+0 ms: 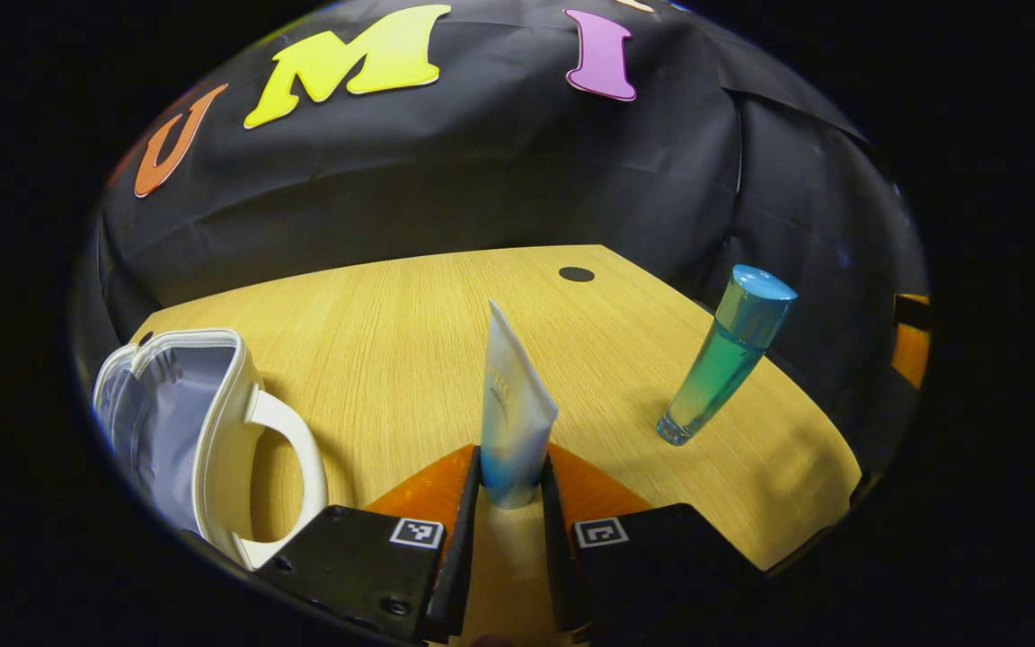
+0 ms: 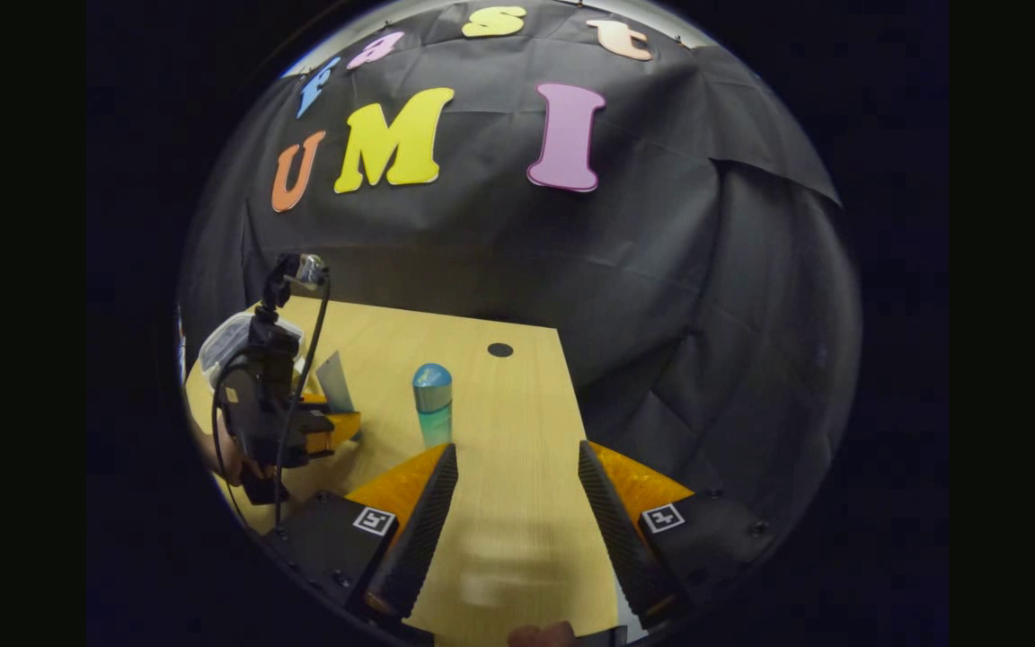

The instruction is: First open the suitcase, pack the skin care products into it, and then close the suitcase.

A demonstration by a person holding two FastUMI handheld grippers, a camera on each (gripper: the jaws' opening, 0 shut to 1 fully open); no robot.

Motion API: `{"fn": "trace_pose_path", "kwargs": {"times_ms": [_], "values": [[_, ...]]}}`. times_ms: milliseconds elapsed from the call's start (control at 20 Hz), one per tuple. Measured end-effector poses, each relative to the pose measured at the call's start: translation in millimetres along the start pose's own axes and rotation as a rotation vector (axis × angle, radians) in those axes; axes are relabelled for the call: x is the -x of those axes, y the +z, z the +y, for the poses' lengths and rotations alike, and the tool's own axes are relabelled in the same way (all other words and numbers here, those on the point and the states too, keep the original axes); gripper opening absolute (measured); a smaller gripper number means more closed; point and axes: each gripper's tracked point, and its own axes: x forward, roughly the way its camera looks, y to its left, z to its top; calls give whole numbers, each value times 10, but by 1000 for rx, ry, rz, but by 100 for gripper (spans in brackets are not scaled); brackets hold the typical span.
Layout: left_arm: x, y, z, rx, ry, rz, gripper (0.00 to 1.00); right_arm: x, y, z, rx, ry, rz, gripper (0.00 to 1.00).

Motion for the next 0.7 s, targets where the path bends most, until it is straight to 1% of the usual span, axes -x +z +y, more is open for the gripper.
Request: {"fn": "trace_pose_path", "kwargs": {"times_ms": [150, 200, 250, 300, 400, 550, 700], "values": [[179, 204, 50, 10, -5, -17, 37, -195, -71, 213, -2, 78, 19, 80], [268, 290, 78, 18, 0, -26, 44, -265, -116, 278, -4, 101, 30, 80], [356, 383, 109, 37, 2, -36, 44, -347, -143, 348, -12, 122, 37, 81], [455, 474, 144, 53, 7, -44, 36, -439, -162, 413, -18, 135, 39, 81], [658, 575, 236, 72, 23, -54, 36, -638, -169, 541, -27, 158, 39, 81], [963, 644, 440, 79, 68, -63, 36, -963, -229, 727, -58, 206, 82, 81], [1149, 625, 652, 102, 114, -62, 36, -1227, -308, 827, -109, 222, 125, 80]]}}
